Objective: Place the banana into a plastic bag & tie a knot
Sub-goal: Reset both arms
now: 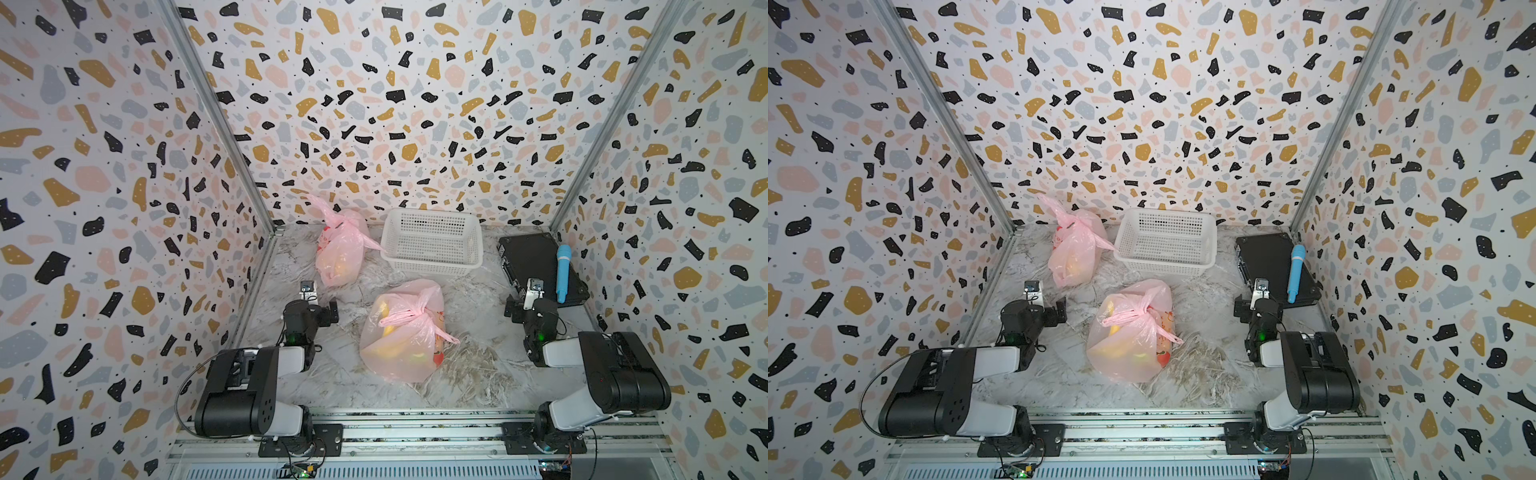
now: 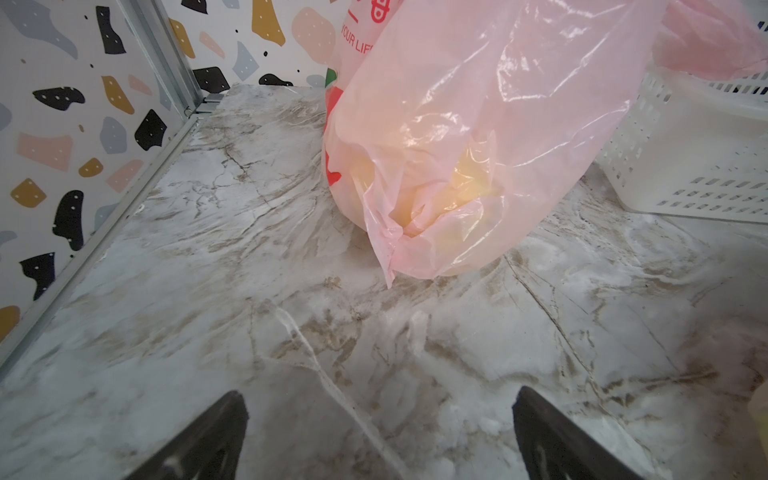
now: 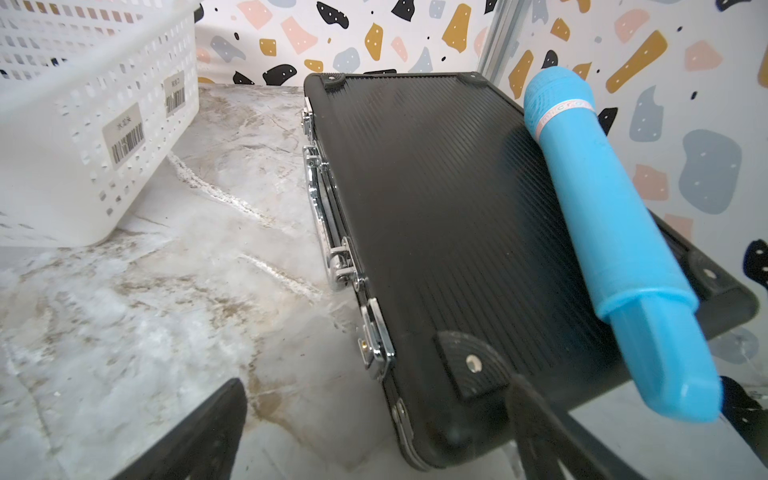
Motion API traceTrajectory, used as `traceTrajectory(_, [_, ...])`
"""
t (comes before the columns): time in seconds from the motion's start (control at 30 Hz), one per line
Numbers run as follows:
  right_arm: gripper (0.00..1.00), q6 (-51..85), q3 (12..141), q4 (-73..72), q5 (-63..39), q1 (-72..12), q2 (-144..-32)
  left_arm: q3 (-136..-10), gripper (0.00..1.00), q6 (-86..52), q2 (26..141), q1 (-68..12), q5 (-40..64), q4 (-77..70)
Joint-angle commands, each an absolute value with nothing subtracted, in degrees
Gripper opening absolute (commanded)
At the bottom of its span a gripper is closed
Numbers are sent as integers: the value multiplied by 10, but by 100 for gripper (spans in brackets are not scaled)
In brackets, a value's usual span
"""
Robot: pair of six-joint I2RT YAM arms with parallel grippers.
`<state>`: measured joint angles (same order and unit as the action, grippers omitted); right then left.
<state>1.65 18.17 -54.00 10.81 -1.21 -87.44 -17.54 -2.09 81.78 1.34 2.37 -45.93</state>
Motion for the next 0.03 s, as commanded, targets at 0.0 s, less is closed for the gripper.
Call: traceTrajectory(0.0, [100,16,193,-524,103,-15,-869,-187,99,-13,817,11,18,-481])
